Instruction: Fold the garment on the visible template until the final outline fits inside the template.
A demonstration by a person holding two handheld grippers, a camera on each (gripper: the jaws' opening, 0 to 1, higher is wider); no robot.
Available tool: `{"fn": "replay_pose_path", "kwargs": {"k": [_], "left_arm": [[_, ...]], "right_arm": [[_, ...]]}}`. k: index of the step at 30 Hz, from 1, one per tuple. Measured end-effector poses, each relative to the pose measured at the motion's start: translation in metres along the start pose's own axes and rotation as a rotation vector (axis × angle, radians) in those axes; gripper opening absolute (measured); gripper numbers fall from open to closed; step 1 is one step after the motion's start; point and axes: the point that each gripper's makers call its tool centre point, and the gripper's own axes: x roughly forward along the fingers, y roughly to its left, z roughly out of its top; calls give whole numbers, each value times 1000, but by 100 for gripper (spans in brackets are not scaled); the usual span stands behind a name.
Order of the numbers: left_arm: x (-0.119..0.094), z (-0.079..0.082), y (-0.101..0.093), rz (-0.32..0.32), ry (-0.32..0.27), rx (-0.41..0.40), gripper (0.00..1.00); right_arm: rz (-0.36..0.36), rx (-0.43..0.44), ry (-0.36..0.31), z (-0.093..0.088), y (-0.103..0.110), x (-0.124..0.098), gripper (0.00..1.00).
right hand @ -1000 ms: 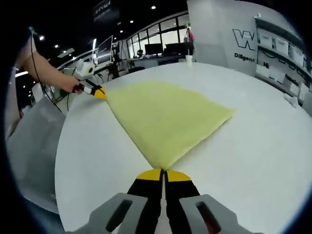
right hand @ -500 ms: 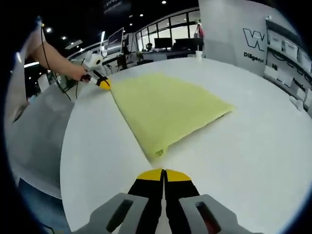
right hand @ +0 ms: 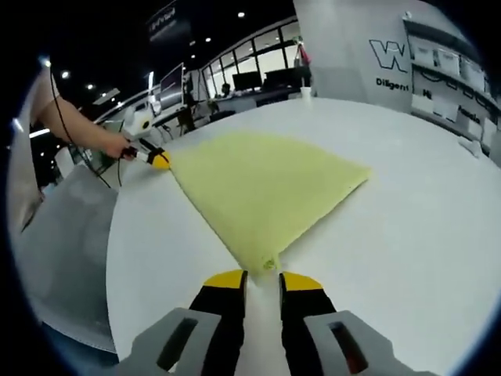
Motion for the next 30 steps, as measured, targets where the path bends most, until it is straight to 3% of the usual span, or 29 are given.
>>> {"fn": "replay_pose_path", "kwargs": {"k": [6, 8, 18, 24, 30], "left_arm": [[-1, 1, 0, 7, 0, -8, 0], [-2, 0, -1, 8, -1, -13, 0], [-9, -11, -10, 1, 5, -25, 0], [-12, -15, -21, -9, 13, -29, 0], [-14, -16, -21, 6, 7, -51, 0]], "right_arm": [[28, 6, 18, 0, 5, 8, 7], [41, -15, 31, -3, 7, 7, 0], [70, -46, 54, -21, 24, -7, 0], [60, -42, 61, -21, 27, -8, 0], [55, -38, 67, -20, 29, -10, 0]]}}
